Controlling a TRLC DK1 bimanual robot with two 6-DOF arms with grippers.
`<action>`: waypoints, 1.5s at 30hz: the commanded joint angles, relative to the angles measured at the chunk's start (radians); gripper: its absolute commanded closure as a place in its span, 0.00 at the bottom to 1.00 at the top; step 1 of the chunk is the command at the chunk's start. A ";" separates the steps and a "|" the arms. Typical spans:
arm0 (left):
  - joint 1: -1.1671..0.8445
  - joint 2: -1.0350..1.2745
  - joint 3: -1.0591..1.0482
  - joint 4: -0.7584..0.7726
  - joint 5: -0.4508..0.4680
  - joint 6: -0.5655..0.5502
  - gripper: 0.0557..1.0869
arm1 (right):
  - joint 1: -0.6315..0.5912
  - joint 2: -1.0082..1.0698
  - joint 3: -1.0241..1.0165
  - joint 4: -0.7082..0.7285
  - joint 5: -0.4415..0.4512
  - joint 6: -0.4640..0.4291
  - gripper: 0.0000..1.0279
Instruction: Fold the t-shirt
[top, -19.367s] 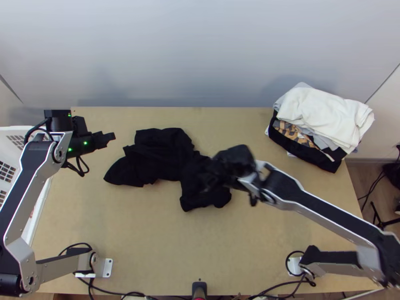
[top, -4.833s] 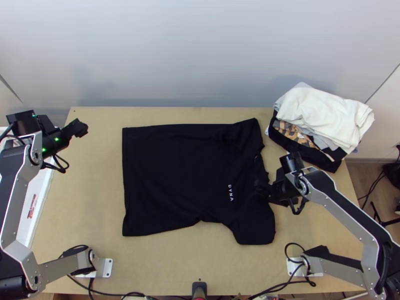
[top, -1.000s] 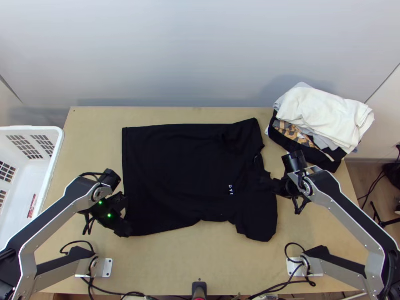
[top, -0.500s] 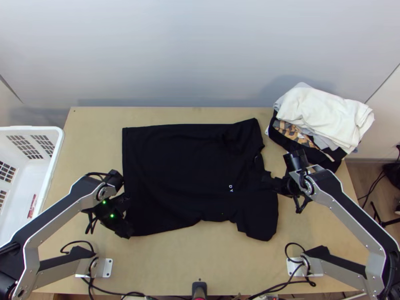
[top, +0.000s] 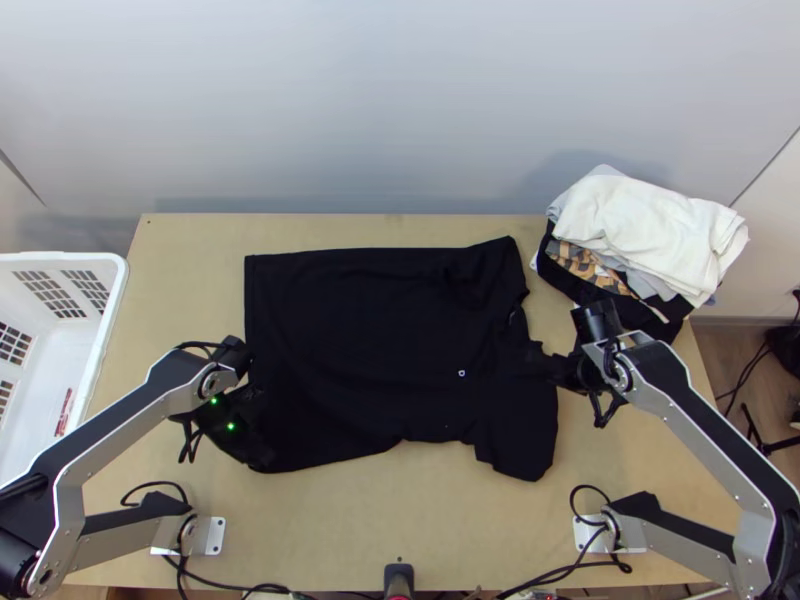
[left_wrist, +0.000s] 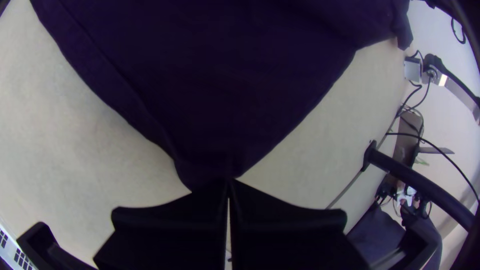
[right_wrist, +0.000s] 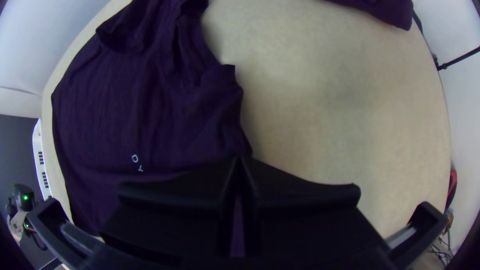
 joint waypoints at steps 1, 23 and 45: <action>0.113 0.008 0.025 0.082 0.010 -0.004 0.97 | -0.010 -0.037 0.027 -0.008 0.001 -0.047 0.97; 0.343 -0.022 0.557 0.555 -0.216 -0.657 0.97 | -0.122 0.134 0.588 0.163 0.105 -0.289 0.97; 0.499 -0.139 0.967 0.891 -0.250 -0.688 0.97 | -0.098 0.280 1.421 0.216 0.165 -0.384 0.97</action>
